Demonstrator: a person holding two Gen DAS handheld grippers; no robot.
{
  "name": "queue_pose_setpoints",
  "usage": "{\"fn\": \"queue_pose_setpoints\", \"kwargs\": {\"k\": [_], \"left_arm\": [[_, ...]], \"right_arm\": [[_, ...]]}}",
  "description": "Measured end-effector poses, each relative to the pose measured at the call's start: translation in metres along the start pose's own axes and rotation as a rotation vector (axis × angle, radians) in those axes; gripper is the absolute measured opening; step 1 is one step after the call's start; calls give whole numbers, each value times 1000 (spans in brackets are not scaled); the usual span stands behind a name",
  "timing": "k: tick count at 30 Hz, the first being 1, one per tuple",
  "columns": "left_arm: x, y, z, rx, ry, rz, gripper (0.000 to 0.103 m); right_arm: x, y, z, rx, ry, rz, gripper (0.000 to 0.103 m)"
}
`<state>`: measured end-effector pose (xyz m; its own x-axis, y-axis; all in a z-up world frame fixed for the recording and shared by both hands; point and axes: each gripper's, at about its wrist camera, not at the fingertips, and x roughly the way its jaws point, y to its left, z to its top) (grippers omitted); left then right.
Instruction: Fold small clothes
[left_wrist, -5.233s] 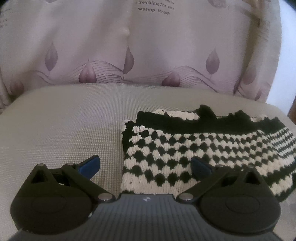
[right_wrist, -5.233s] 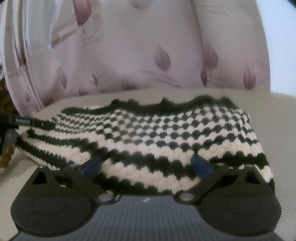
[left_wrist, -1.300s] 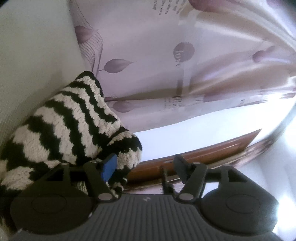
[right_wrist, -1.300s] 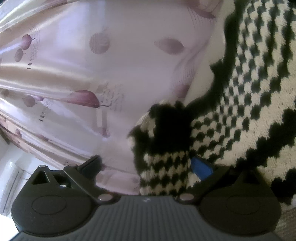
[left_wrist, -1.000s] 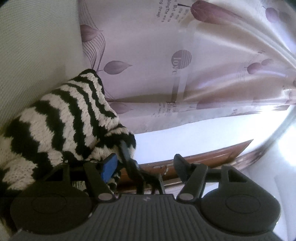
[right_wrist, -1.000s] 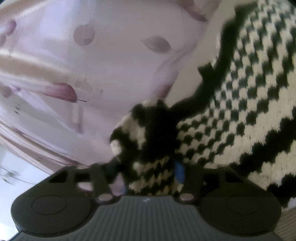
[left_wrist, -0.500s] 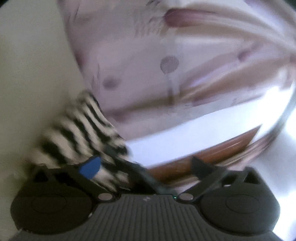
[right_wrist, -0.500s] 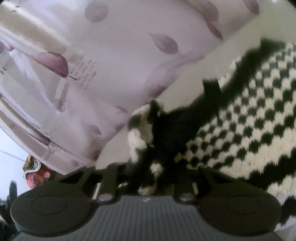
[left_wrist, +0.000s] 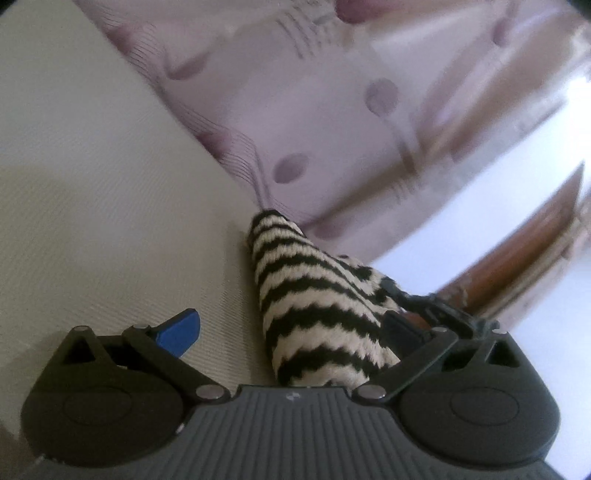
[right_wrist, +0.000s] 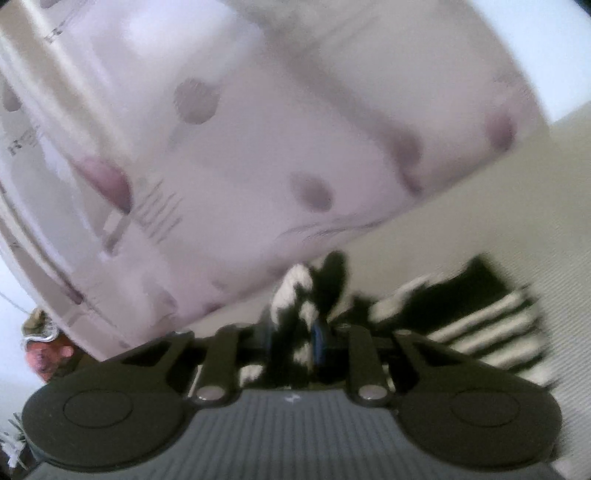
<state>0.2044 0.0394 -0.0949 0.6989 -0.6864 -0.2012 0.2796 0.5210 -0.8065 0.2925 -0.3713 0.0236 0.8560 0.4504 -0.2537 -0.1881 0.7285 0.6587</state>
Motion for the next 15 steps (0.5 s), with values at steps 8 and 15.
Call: {"fn": "queue_pose_setpoints", "kwargs": {"k": [8, 15], "left_arm": [[22, -10, -18, 94, 38, -4, 102], [22, -10, -20, 107, 31, -2, 103]], "right_arm": [[-32, -83, 15, 78, -46, -96, 14], [-37, -79, -18, 195, 11, 136, 74]]}}
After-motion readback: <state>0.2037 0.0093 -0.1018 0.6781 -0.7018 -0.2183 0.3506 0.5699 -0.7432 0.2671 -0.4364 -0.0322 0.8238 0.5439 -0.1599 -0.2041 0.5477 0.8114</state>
